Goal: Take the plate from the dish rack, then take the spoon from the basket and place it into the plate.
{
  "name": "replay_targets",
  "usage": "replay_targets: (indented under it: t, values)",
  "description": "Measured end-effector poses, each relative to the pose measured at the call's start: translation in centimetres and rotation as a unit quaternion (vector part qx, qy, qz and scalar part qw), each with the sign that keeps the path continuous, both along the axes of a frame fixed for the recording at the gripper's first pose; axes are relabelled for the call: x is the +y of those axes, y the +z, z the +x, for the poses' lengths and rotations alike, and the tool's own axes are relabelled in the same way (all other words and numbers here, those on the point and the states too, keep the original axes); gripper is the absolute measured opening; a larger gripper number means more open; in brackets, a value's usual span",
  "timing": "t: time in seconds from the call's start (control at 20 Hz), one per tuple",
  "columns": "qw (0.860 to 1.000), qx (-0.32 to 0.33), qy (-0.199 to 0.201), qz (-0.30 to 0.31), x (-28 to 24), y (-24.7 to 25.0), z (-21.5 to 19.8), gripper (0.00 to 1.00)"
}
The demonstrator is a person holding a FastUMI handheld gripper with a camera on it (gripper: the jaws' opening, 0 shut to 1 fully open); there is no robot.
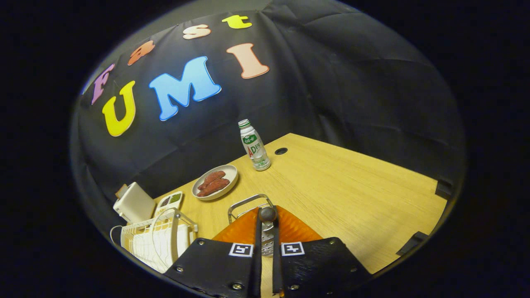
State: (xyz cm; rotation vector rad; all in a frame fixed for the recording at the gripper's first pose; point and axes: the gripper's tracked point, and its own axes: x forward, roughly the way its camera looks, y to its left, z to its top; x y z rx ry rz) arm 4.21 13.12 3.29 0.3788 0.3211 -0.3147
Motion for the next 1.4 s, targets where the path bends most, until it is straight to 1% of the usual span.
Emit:
replay_targets:
  t: [0.05, 0.15, 0.25, 0.5, 0.7, 0.9, 1.05, 1.2, 1.4]
  values:
    - [1.000, 0.005, 0.004, -0.012, 0.2, 0.2, 0.3, 0.05]
    - [1.000, 0.006, 0.009, -0.027, 0.4, 0.9, 0.8, 0.05]
    - [0.999, 0.015, 0.009, -0.042, 0.4, 1.1, 1.4, 0.00]
    - [0.995, 0.020, 0.026, -0.094, 1.5, 3.4, 1.1, 0.00]
    - [0.991, 0.006, 0.026, -0.131, 2.1, 6.6, 0.6, 0.00]
    - [0.986, -0.001, 0.038, -0.161, 3.4, 9.3, -0.3, 0.00]
    - [0.982, -0.015, 0.055, -0.180, 5.3, 11.6, -1.6, 0.00]
    - [0.979, -0.033, 0.081, -0.184, 8.4, 13.3, -3.0, 0.00]
    - [0.972, -0.044, 0.137, -0.184, 14.0, 13.6, -5.3, 0.00]
